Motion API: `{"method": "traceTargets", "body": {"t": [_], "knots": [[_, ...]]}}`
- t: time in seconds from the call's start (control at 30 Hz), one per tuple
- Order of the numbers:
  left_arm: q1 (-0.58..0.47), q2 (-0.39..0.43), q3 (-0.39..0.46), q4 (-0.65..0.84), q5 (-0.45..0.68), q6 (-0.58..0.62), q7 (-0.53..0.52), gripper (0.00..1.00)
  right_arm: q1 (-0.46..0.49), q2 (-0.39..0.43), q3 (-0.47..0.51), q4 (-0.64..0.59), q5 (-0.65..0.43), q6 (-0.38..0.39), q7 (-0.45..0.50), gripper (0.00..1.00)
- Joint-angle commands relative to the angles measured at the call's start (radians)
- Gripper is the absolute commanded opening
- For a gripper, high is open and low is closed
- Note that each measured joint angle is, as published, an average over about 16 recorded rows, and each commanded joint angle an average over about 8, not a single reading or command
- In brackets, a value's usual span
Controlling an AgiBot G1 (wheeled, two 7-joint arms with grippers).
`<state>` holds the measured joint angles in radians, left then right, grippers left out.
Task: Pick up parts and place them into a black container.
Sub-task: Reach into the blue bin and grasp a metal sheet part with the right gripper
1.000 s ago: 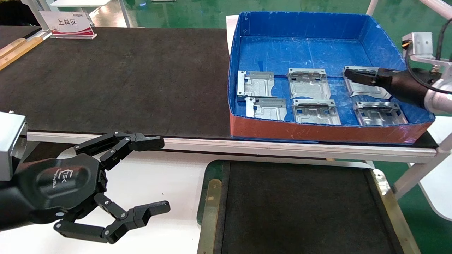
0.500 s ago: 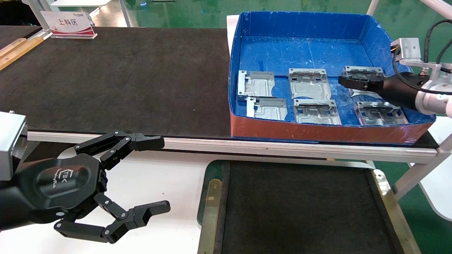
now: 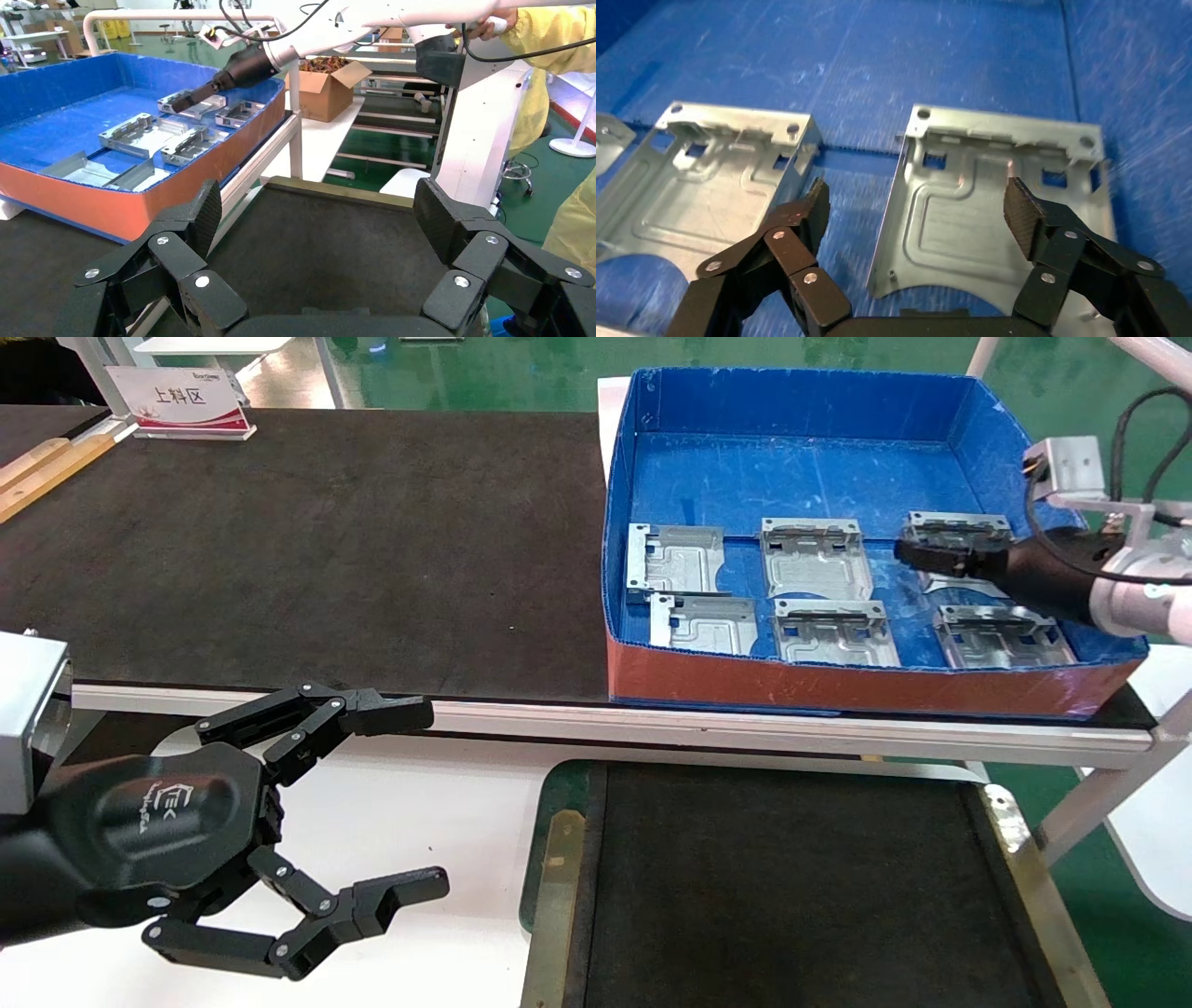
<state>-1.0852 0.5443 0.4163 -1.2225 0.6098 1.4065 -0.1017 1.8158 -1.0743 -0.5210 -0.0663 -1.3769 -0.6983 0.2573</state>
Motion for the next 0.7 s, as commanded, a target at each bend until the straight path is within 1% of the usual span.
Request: {"method": "traceTargets", "body": {"t": [0.03,0.7], "knots": [[0.000,0.000,0.000,0.000,0.000,0.000,0.000,1.00,-0.003,-0.002,-0.003,0.002,-0.004,0.004,0.004,0.00],[0.000,0.000,0.000,0.000,0.000,0.000,0.000,1.00,-0.019,-0.012,-0.023,0.029,-0.034,0.014,0.041,0.00]]}}
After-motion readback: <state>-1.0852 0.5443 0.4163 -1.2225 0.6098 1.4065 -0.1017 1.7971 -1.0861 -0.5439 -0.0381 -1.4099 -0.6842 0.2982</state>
